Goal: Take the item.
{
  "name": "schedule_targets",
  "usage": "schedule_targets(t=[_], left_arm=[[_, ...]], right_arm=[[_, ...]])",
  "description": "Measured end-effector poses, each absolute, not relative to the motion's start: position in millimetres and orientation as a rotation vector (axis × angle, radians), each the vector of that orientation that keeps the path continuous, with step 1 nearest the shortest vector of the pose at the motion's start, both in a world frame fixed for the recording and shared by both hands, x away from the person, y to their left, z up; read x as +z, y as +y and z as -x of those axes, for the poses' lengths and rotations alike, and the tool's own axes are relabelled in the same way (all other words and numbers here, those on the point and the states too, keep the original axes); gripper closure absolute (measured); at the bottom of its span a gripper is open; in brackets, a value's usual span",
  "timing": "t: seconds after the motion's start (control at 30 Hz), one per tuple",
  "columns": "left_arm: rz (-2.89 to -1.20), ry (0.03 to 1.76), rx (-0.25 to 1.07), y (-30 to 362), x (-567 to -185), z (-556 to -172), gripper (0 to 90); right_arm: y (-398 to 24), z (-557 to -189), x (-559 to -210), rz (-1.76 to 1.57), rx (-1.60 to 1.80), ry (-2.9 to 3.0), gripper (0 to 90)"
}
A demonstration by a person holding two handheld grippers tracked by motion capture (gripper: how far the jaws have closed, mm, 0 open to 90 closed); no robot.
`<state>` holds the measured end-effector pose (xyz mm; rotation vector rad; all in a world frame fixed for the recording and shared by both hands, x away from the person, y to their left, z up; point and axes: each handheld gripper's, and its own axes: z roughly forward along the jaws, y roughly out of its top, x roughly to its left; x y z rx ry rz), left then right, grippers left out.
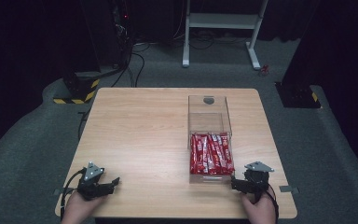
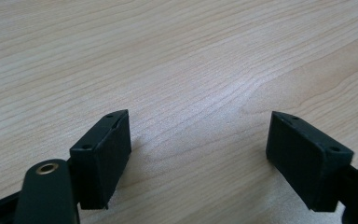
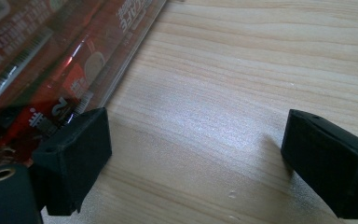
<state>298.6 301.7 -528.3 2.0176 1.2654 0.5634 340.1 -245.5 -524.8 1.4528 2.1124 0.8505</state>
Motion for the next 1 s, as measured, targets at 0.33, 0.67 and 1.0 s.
schedule_targets(t=[0.33, 0.67, 1.0], left_arm=[[-2.05, 1.271, 0.54, 296.4, -522.7, -299.0, 33.4], [-1.992, 1.23, 0.551, 288.3, -513.5, -294.7, 37.7], [-2.0, 1.121, 0.599, 272.9, -507.5, -290.3, 37.5]], right_arm=[[-245.2, -339.8, -524.7, -1.448, 0.853, 2.119, 8.2], [-245.2, -339.8, -524.7, -1.448, 0.854, 2.119, 8.2], [-245.3, -339.8, -524.7, -1.447, 0.855, 2.12, 8.4]])
